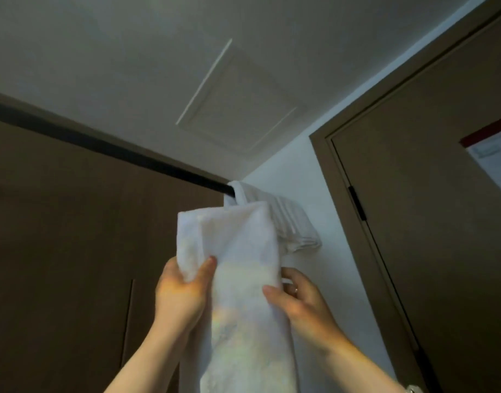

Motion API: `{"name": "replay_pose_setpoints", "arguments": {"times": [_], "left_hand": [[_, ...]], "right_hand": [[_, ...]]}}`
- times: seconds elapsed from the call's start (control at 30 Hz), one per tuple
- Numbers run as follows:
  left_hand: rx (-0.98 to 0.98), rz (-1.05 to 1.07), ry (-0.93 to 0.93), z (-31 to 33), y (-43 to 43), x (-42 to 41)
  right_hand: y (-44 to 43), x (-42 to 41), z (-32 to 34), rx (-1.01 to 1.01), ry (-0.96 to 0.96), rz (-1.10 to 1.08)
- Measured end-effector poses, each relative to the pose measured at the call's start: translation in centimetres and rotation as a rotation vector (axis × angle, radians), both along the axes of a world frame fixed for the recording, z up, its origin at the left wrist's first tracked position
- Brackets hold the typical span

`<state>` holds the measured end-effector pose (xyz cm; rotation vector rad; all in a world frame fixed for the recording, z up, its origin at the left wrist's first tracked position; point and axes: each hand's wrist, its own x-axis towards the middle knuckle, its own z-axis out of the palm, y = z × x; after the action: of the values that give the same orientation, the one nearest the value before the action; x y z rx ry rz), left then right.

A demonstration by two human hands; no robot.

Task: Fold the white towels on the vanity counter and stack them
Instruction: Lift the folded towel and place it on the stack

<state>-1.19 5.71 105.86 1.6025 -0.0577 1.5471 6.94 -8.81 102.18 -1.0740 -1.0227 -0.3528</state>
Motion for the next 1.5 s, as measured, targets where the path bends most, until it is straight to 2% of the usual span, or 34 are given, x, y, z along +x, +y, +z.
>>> {"name": "replay_pose_setpoints", "arguments": {"times": [0.1,0.2,0.33,0.43,0.5,0.63,0.7,0.8,1.03,1.17,1.23,1.3,1.4,1.47,1.5], "left_hand": [[-0.036,0.038,-0.038,3.5,-0.6,1.2],[-0.003,0.048,-0.091,6.7,-0.6,2.2],[0.058,0.217,-0.095,10.0,0.8,3.5],[0.145,0.357,-0.098,12.1,2.1,3.9],[0.157,0.405,-0.077,13.6,3.1,3.9],[0.205,0.276,-0.092,17.1,4.0,4.4],[0.287,0.302,-0.123,18.2,4.0,5.0],[0.468,0.575,-0.098,19.3,3.3,5.6],[0.776,1.362,0.207,22.0,3.8,6.3],[0.820,1.431,0.351,23.2,5.4,7.3],[0.813,1.442,0.369,23.5,5.7,7.5],[0.818,1.474,0.373,23.8,6.1,7.4],[0.841,1.511,0.374,24.0,6.5,7.3],[0.851,1.527,0.388,24.1,6.5,7.2],[0.851,1.532,0.401,24.1,6.4,7.1]], "right_hand": [[0.5,2.1,0.4,-0.014,-0.010,0.023],[1.7,3.1,1.1,0.041,-0.081,-0.085],[3.5,3.8,3.5,0.240,-0.250,-0.251],[5.7,4.6,5.9,0.360,-0.334,-0.289],[7.0,5.2,7.7,0.397,-0.337,-0.253],[8.8,6.4,11.8,0.460,-0.288,-0.147],[9.7,7.4,14.0,0.493,-0.229,-0.150],[10.5,8.5,17.1,0.496,-0.145,-0.125],[11.9,11.0,21.5,0.451,-0.167,-0.154],[13.9,12.1,22.4,0.376,-0.183,-0.232],[14.7,12.3,22.6,0.327,-0.253,-0.331],[15.2,12.2,22.5,0.315,-0.375,-0.524],[14.9,11.9,22.9,0.365,-0.681,-0.830],[14.4,11.6,23.8,0.276,-0.847,-0.864],[14.1,11.4,24.2,0.204,-0.856,-0.805]]}}
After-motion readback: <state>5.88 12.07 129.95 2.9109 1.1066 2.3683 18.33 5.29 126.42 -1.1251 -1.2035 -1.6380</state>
